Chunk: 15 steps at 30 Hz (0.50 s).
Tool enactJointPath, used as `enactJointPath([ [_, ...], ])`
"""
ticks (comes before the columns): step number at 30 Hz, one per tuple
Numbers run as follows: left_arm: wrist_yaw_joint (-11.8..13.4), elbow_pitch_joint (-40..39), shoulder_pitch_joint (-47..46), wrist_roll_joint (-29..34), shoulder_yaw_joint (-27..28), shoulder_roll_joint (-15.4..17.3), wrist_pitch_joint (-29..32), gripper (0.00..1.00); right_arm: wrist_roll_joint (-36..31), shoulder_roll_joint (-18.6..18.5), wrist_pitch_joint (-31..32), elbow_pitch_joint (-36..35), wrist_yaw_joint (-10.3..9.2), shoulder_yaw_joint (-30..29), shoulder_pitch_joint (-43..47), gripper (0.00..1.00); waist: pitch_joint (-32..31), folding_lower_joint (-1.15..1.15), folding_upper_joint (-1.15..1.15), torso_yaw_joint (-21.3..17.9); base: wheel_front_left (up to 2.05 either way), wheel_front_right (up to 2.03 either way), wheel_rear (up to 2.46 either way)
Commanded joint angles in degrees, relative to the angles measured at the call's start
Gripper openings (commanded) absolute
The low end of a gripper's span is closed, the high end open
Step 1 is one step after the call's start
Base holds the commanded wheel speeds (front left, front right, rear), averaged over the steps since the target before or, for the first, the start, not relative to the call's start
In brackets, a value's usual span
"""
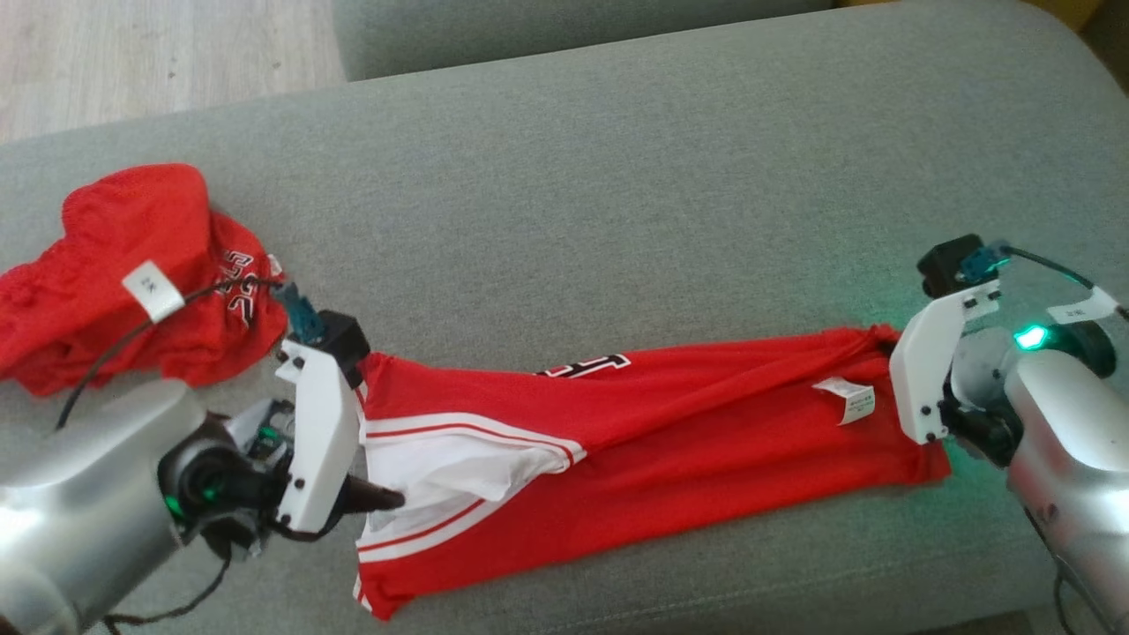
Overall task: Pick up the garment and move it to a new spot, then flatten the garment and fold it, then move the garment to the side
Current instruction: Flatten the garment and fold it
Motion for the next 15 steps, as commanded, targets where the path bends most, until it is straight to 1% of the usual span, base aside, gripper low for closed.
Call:
enactJointPath([
  [1,-0.06,0.08,-1.61,0.17,2.73,1.59,-0.95,0.00,0.81,-1.61,0.79,-1.78,-0.05,0.98,-0.47,0.84,-0.13,0.00,0.00,-0.11,0.00,0.00,0.00],
  [2,-0.14,0.68,-1.14,0.28,2.71,1.15,-1.53,0.25,1.28,-1.81,1.32,-2.09,-0.05,1.46,-0.25,1.00,-0.27,0.00,0.00,-0.16,0.00,0.00,0.00],
  [3,-0.26,1.30,-0.64,0.29,2.69,0.76,-1.83,1.00,1.71,-1.98,1.59,-2.46,-0.05,1.90,-0.06,1.00,-0.45,0.00,0.00,-0.19,0.00,0.00,0.00],
  [6,-0.77,2.93,0.32,0.79,2.61,-0.04,-2.66,1.00,2.95,-2.68,1.89,-3.66,-0.05,2.76,0.48,1.00,-1.43,0.00,0.00,-0.07,0.00,0.00,0.00],
  [9,-1.28,3.62,0.22,1.42,3.77,-0.30,-5.83,1.00,4.11,-4.23,0.28,-5.59,-0.05,1.98,0.96,1.00,-3.16,0.00,0.00,0.48,0.00,0.00,0.00],
  [13,-1.57,3.80,0.29,3.74,6.66,0.57,-14.31,1.00,5.94,-5.51,-4.72,-9.71,-0.05,-2.35,2.46,1.00,-5.90,0.00,0.00,1.28,0.00,0.00,0.00],
  [14,-1.43,3.54,0.55,4.21,7.76,0.93,-17.22,1.00,6.14,-5.74,-6.69,-10.92,-0.05,-4.06,2.91,1.00,-6.41,0.00,0.00,1.44,0.00,0.00,0.00],
  [15,-0.73,3.32,0.89,4.80,9.10,1.34,-20.65,1.00,6.10,-5.80,-8.95,-12.11,-0.05,-6.04,3.38,1.00,-6.76,0.00,0.00,1.64,0.00,0.00,0.00],
])
